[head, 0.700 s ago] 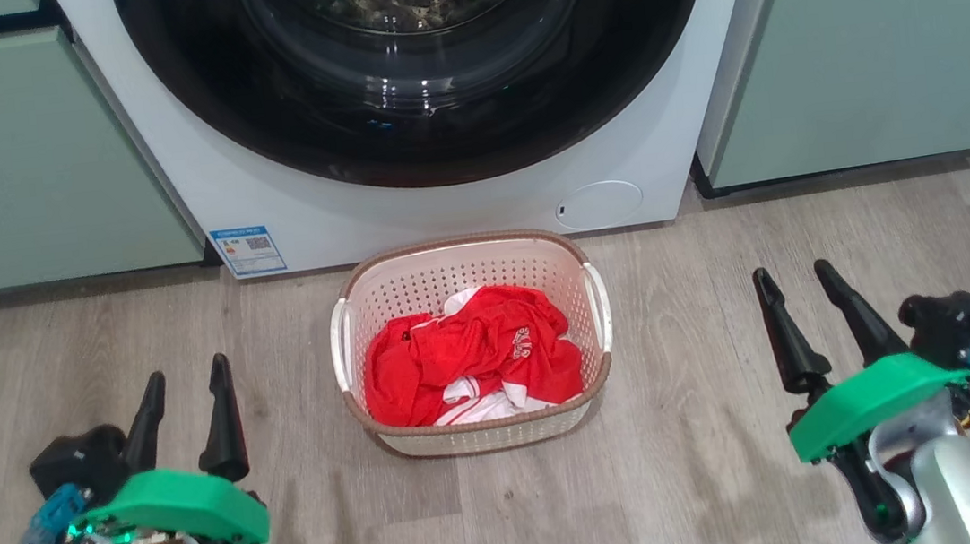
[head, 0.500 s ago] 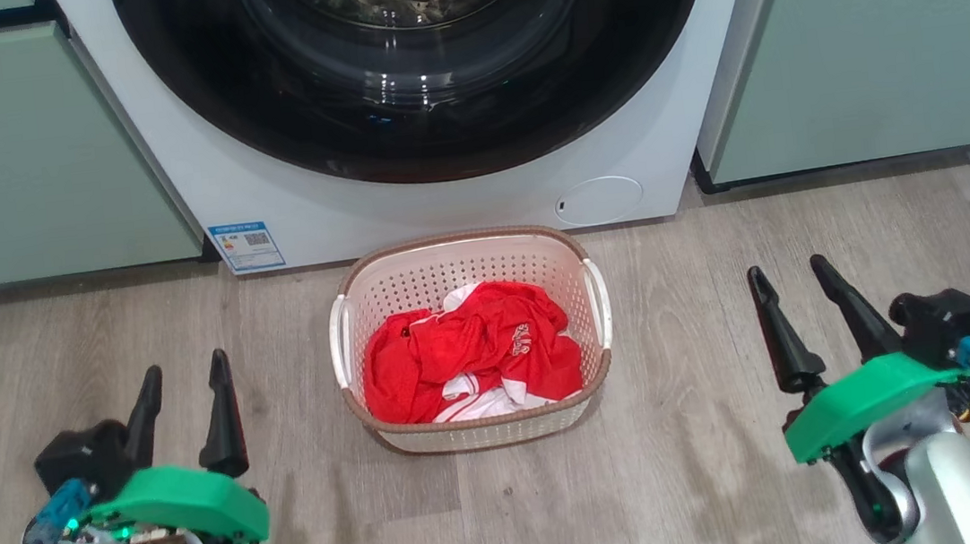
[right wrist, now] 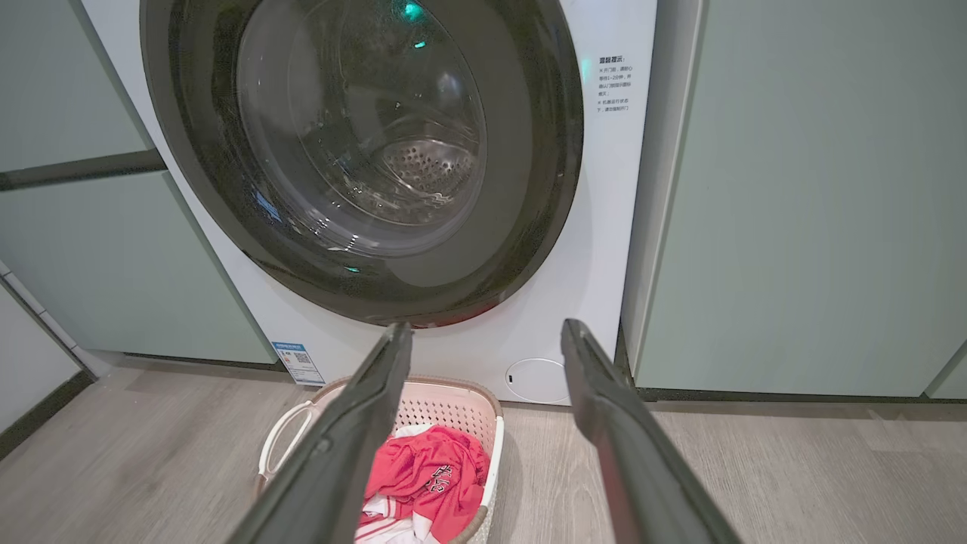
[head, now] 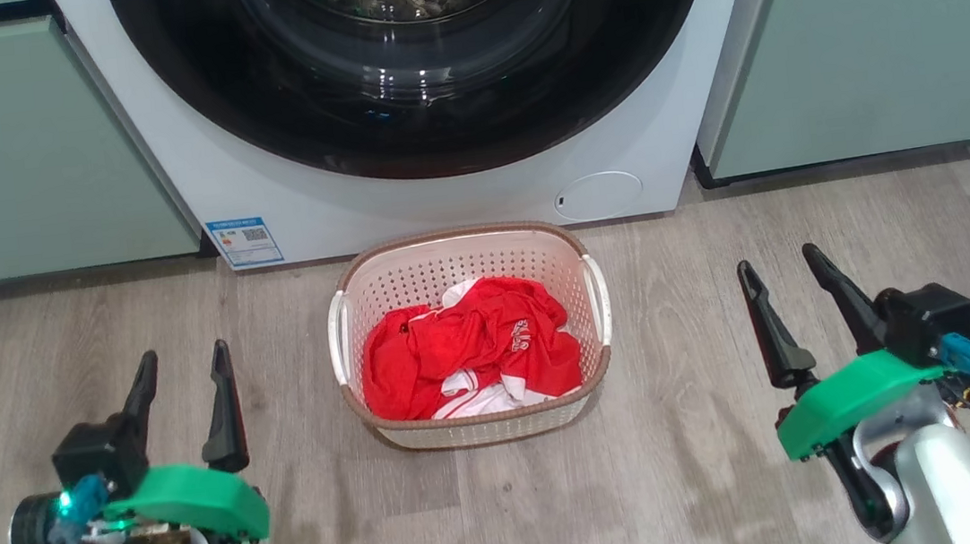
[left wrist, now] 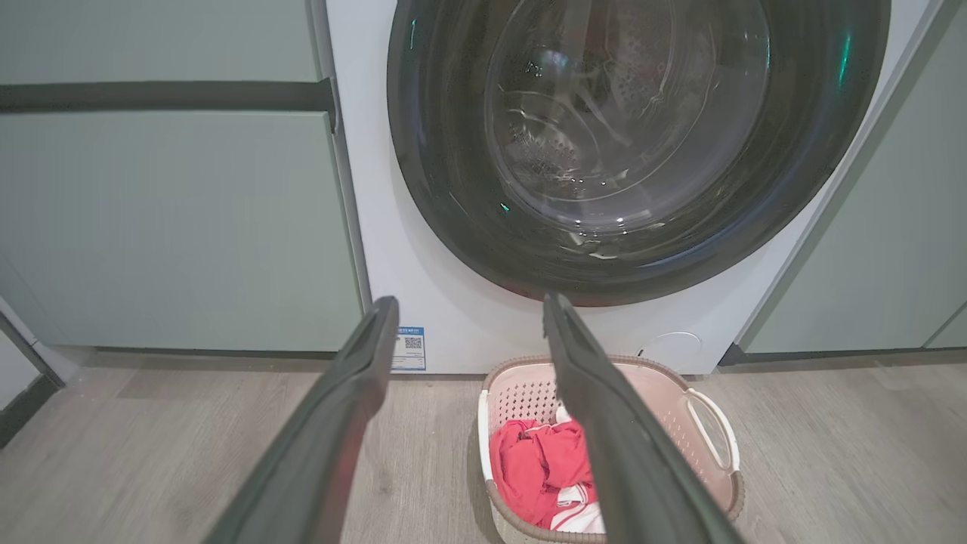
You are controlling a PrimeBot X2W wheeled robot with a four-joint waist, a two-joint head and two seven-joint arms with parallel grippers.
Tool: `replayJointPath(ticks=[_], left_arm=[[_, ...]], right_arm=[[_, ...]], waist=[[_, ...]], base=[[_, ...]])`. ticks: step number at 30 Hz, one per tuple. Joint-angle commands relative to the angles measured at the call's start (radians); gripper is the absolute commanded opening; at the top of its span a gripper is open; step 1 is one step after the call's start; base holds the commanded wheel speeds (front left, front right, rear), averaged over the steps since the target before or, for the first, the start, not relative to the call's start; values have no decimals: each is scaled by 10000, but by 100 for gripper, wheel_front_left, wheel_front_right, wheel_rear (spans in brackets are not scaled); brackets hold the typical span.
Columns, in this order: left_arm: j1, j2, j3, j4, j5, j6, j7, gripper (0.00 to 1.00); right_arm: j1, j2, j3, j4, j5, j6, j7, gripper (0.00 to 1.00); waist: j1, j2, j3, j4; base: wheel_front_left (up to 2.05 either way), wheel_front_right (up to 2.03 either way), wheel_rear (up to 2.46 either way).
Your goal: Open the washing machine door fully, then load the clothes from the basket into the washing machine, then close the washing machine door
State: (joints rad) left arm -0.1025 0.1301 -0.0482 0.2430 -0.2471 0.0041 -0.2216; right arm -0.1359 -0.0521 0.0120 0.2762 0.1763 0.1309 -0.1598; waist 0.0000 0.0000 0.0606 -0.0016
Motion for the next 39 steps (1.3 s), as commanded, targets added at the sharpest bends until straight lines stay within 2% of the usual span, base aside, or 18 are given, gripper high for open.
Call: replayJointPath(ticks=[1, 9, 20, 39], left_arm=[[-581, 220, 355, -279, 335, 70, -178, 100], [-633, 180, 415, -98, 999, 85, -402, 100], [-624, 47, 474, 150, 678, 22, -402, 100], [-630, 159, 320, 77, 668, 3, -402, 100]], right_arm=[[-524, 17, 275, -292, -268, -2, -164, 100], [-618, 17, 386, -228, -972, -2, -394, 100], [-525, 18, 375, -152, -550, -2, -403, 100], [-515, 18, 382, -157, -441, -2, -404, 100]], waist=[[0, 0, 7, 1], [0, 0, -3, -11], [0, 0, -72, 19], [0, 0, -64, 4]], base=[[0, 0, 0], [0, 0, 0], [0, 0, 0], [0, 4, -4]])
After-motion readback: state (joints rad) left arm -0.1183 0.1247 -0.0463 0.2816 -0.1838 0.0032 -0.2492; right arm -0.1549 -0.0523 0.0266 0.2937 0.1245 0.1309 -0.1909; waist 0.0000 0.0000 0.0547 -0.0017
